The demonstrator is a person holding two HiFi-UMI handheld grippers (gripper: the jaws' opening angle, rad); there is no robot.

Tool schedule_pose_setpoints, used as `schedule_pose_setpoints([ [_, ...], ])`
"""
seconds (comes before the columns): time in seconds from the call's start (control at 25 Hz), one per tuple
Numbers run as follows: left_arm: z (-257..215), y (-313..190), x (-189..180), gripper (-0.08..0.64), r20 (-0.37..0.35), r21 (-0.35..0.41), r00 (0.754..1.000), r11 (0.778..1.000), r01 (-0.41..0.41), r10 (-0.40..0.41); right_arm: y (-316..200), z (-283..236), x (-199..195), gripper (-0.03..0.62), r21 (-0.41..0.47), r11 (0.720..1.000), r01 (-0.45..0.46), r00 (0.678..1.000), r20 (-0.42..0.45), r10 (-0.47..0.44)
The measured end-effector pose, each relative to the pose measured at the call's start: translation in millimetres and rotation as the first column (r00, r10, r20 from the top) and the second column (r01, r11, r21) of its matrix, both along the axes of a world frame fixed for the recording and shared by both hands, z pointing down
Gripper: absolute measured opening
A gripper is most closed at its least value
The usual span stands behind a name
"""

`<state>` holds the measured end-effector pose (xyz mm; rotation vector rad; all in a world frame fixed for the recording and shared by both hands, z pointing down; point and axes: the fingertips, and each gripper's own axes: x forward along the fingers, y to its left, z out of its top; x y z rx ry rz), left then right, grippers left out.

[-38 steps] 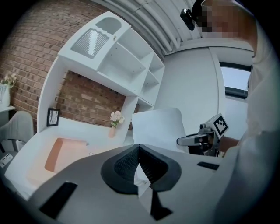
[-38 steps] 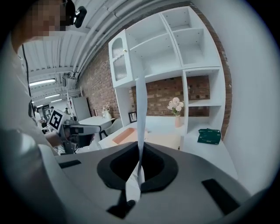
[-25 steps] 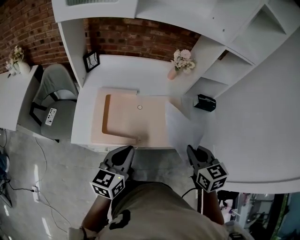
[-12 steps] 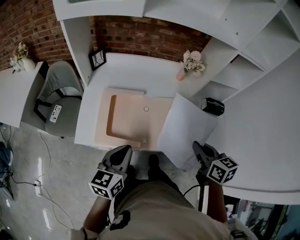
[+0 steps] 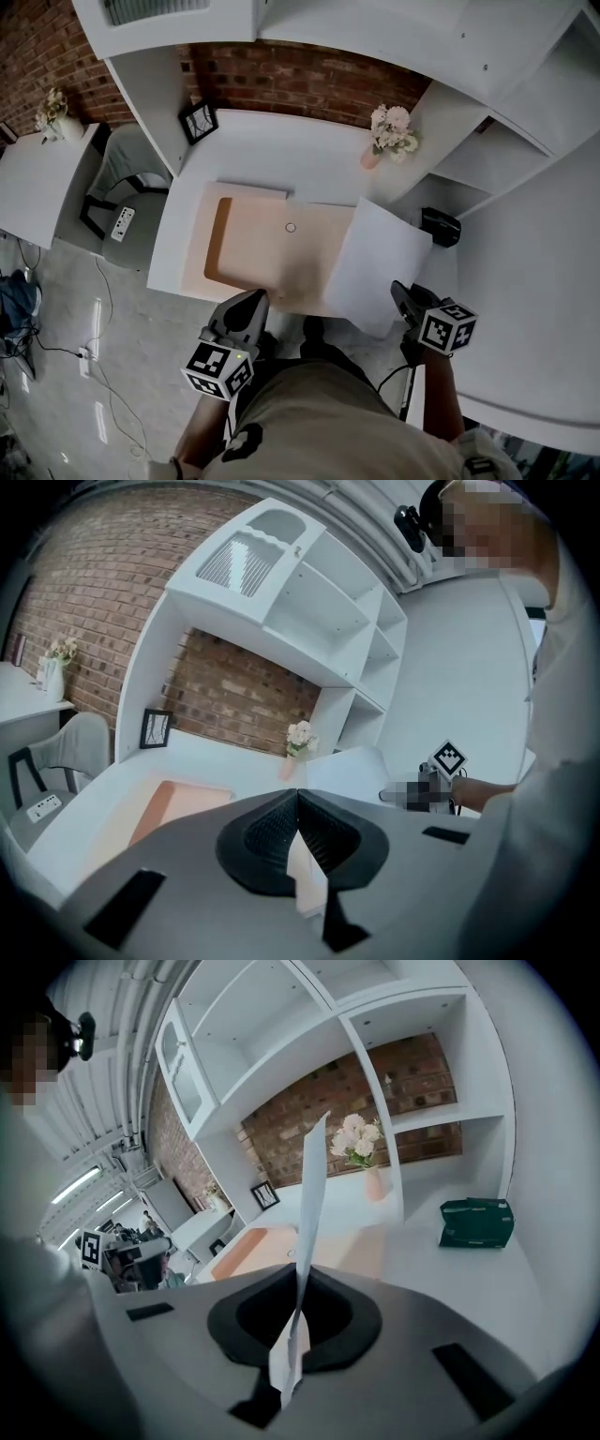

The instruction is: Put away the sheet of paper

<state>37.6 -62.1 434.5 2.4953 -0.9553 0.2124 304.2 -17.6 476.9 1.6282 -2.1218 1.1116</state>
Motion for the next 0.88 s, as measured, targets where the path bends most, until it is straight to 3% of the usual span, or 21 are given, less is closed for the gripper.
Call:
schedule_pose_setpoints([
  [0.28,1.7,-6.3,18.8,0.016,0.035,-0.005,0.999,1.0,0.012,-0.012,-3.8,26.9,35.1,0.028,-0.047,0.999,0.019,0.997,-0.068,-0.023],
  [0.68,2.0,-19.0,25.2,0.016,0.051,-0.024,0.998,0.999,0.024,-0.022,-8.1,58.5,60.6,0.028,-0.142,0.99,0.009,0.999,-0.031,-0.014],
  [0.88,7.0,-27.5,14.1,0.017,0.068,-0.05,0.996,0.997,0.052,-0.048,-16.0,72.9,68.1,0.028,-0.193,0.979,0.061,0.985,-0.147,-0.09],
])
